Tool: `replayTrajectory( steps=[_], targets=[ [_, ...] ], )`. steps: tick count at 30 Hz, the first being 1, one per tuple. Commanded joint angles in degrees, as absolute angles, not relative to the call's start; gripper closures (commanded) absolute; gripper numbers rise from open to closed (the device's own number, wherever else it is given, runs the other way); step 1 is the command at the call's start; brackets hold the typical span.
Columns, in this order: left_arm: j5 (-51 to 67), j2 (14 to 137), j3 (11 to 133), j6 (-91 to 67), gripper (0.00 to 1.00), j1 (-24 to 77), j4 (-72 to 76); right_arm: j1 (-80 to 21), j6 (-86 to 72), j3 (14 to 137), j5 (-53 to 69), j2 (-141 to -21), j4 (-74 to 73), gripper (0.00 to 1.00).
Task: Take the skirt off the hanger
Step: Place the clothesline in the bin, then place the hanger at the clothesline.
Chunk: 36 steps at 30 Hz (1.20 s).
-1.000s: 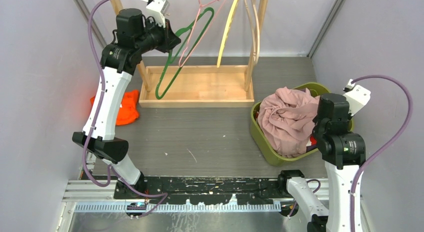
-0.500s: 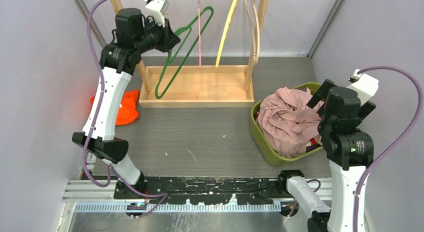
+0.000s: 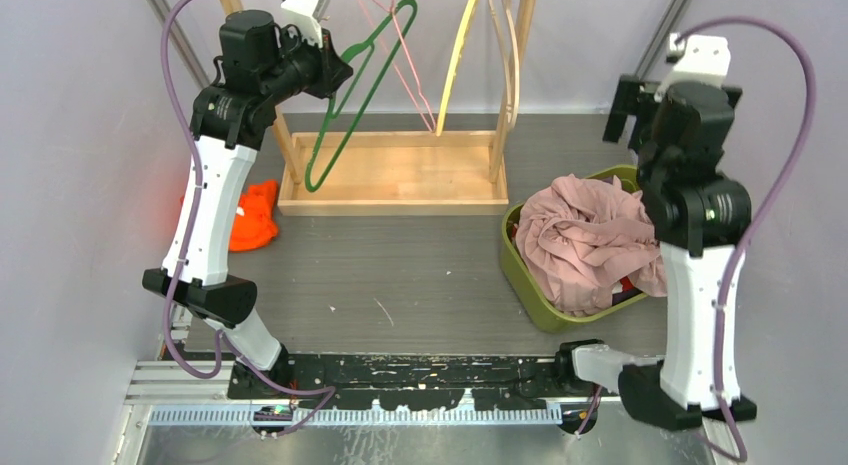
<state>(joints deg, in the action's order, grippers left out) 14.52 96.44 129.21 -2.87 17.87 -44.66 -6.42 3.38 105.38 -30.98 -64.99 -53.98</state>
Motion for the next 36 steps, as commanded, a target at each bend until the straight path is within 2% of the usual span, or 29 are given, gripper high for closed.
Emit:
replayTrajectory(
  steps=[1, 7, 13, 16, 18, 24, 31, 36],
  targets=[
    [15.6, 96.2, 130.3, -3.5, 1.0, 17.5, -42.3, -6.8, 5.3, 115.3, -24.5, -73.7, -49.9, 0.0],
    [15.9, 96.5, 129.9, -2.3, 1.0, 17.5, -44.0, -6.1, 3.0, 131.6, -14.7, -87.6, -52.6, 0.0],
    [17.1, 96.5, 129.1, -2.6, 1.0, 17.5, -43.8, -0.4, -7.2, 140.8, 15.6, -100.1, -52.3, 0.0],
    [17.8, 96.2, 128.6, -2.8, 1.0, 17.5, -43.6, 2.5, -14.0, 145.2, 20.1, -106.5, -53.5, 0.0],
    [18.2, 96.2, 128.2, -2.6, 1.0, 17.5, -43.6, 4.1, -14.0, 145.4, 18.6, -108.7, -54.5, 0.0],
    [17.8, 97.3, 129.4, -1.2, 1.0, 17.5, -44.6, 5.3, -1.2, 136.0, -5.4, -107.2, -52.3, 0.0],
    [16.2, 101.0, 133.5, 1.3, 1.0, 17.5, -46.2, 8.5, -3.7, 130.9, -2.8, -105.7, -50.2, 0.0],
    [10.6, 106.7, 142.0, 3.5, 1.0, 17.2, -49.0, 8.5, -5.5, 130.7, -1.5, -105.4, -49.4, 0.0]
  ],
)
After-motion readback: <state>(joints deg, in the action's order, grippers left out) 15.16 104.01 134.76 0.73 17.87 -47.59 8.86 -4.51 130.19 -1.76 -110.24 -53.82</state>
